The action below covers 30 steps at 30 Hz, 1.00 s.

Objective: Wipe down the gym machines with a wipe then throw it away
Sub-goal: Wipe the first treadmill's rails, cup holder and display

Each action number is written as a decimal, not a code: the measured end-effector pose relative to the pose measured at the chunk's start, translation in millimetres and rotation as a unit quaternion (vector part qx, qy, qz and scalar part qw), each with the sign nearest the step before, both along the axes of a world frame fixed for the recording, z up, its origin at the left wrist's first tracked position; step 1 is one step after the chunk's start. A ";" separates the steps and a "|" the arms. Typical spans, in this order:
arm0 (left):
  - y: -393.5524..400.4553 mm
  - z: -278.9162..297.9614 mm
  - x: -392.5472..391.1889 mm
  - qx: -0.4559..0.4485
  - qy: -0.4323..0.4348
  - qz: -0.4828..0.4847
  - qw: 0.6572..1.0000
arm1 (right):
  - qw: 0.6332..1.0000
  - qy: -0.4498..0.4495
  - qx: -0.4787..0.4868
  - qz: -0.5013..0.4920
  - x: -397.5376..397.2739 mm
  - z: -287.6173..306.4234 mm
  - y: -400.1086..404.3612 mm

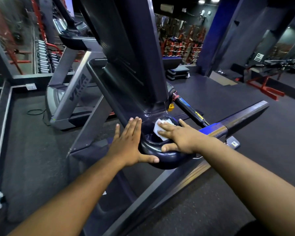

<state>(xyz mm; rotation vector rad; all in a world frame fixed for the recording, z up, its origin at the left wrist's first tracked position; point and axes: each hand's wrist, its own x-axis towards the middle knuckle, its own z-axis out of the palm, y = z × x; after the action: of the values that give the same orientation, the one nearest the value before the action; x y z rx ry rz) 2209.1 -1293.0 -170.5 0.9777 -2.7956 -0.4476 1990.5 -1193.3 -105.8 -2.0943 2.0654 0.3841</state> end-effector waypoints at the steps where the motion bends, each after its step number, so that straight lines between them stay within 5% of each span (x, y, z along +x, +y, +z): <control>1: -0.3 -0.3 0.1 0.000 0.000 0.002 1.000 | 1.000 0.002 -0.009 -0.015 2.1 0.6 7.6; 5: 0.4 -0.1 -0.9 0.002 0.002 0.003 1.000 | 0.995 0.038 -0.082 -0.039 6.6 0.8 36.4; 11: 0.6 1.6 -1.2 -0.013 -0.020 0.001 1.000 | 0.985 -0.071 -0.146 -0.052 55.2 -15.1 27.7; 16: 1.5 1.8 -1.6 -0.017 -0.035 0.001 0.999 | 0.952 -0.049 -0.300 -0.039 63.8 -51.5 61.2; 24: -1.9 7.7 -1.0 -0.009 -0.039 -0.013 0.999 | 0.969 -0.109 -0.219 -0.046 43.4 -27.1 33.2; 30: 0.8 5.9 1.2 -0.016 -0.030 -0.026 0.999 | 0.922 -0.088 -0.376 0.038 46.7 -37.9 49.7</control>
<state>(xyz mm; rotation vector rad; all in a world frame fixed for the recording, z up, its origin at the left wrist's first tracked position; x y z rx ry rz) 2210.4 -1292.2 -164.6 0.9288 -2.8771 -0.3854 2037.3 -1143.6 -143.7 -2.4633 2.2370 -0.6862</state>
